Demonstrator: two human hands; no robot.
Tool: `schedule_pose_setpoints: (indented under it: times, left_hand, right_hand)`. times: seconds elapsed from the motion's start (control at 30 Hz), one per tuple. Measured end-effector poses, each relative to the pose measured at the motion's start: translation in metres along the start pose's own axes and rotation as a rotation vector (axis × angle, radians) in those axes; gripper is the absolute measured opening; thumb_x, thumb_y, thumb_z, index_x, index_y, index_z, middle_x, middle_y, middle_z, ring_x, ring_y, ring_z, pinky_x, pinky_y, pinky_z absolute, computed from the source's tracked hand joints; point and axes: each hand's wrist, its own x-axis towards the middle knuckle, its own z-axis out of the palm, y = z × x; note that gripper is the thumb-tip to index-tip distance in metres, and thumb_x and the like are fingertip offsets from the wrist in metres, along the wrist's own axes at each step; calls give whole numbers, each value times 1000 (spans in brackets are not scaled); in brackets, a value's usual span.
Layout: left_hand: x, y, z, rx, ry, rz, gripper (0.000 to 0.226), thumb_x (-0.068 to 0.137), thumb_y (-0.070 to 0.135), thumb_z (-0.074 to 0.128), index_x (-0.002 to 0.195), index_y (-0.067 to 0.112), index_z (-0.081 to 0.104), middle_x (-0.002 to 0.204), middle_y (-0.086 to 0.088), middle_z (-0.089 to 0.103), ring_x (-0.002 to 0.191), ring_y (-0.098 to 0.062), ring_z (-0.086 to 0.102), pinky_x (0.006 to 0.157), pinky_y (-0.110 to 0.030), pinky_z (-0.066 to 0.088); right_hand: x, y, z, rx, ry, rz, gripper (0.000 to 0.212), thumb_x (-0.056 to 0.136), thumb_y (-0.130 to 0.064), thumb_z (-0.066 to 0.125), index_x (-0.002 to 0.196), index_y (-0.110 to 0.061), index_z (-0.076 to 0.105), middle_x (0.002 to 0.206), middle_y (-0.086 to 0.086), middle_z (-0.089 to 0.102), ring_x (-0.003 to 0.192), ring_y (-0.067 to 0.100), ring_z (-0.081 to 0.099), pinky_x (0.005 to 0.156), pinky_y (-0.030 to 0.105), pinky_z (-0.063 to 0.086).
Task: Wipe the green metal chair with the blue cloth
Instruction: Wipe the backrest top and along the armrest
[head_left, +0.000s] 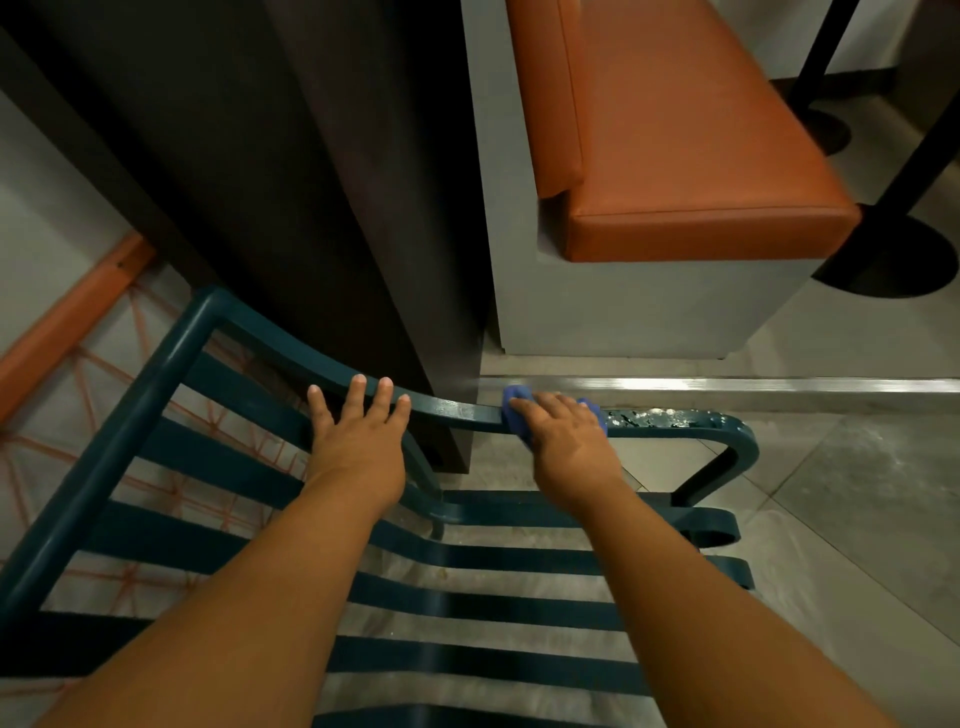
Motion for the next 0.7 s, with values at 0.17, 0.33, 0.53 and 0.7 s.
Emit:
schedule_pose_setpoints:
  times: [0.17, 0.33, 0.53, 0.7]
  left_hand:
    - [2, 5, 1, -6, -10, -6, 96, 86, 13, 56, 149, 28, -14, 156, -3, -24, 141, -33, -23, 104, -67, -13]
    - [1, 7, -2, 15, -18, -17, 95, 86, 13, 56, 148, 27, -15, 156, -4, -23, 142, -33, -22, 104, -68, -12]
    - [1, 10, -1, 21, -14, -22, 95, 86, 14, 55, 149, 28, -15, 156, -4, -23, 142, -33, -22, 105, -68, -13]
    - [0, 13, -2, 22, -4, -34, 92, 87, 18, 53, 149, 29, -14, 157, -4, -22, 142, -34, -22, 104, -68, -13]
  right_hand:
    - [-1, -18, 1, -2, 32, 216, 72, 90, -4, 50, 152, -24, 18, 160, 7, 15, 148, 31, 2, 120, 48, 1]
    - [-7, 1, -7, 55, -54, 14, 78, 88, -1, 55, 151, -31, 19, 161, -1, 14, 148, 22, 4, 120, 40, 0]
    - [-7, 19, -22, 9, 24, 259, 68, 87, -5, 55, 147, -25, 30, 155, 4, 29, 145, 27, 16, 120, 46, 8]
    - [-14, 19, -14, 19, -64, 11, 80, 87, 1, 54, 151, -32, 19, 161, -2, 11, 149, 23, 0, 119, 41, -3]
